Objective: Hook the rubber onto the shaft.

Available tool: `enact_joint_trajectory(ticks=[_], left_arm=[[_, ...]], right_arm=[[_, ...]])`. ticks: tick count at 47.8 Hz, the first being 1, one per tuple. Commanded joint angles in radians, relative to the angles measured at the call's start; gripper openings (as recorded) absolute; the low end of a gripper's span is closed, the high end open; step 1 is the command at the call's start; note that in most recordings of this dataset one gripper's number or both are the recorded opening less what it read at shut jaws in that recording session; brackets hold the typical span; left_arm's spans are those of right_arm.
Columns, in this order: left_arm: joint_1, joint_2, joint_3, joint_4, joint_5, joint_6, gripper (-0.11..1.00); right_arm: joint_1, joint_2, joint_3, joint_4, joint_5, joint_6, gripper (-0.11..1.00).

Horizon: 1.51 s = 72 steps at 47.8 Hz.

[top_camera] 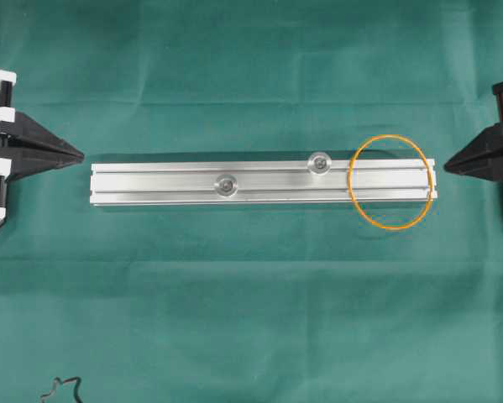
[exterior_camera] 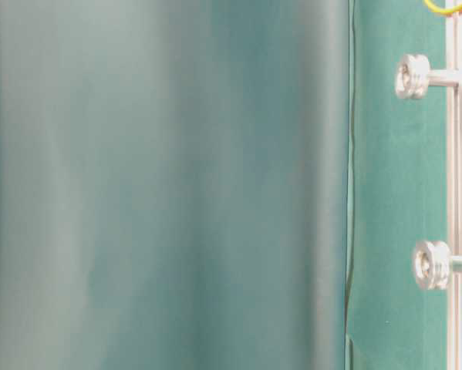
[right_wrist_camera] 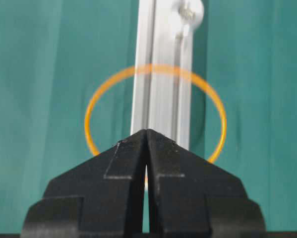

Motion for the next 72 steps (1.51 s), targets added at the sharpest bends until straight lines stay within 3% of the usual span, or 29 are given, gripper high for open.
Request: enact_joint_trajectory(ticks=[1,16,57,62,72], left_arm=[[-0.002,0.006,-0.031,0.002,-0.005,-0.002,0.0],[-0.002,0.009,-0.035,0.002,-0.005,-0.002,0.0],[-0.002,0.014,-0.044,0.002,-0.005,-0.002,0.0],[-0.002,0.014,-0.044,0.002,-0.005,-0.002,0.0],[-0.002,0.014,-0.044,0.002,-0.005,0.0,0.0]], right_arm=[[-0.002,0.012,-0.037,0.002,0.067,0.003,0.03],[-0.002,0.054,-0.061,-0.002,0.222,0.002,0.03],[-0.002,0.069,-0.067,-0.018,0.253,0.002,0.04],[-0.002,0.071,-0.067,-0.017,0.253,0.002,0.16],[-0.002,0.069,-0.069,-0.018,0.261,0.002,0.76]])
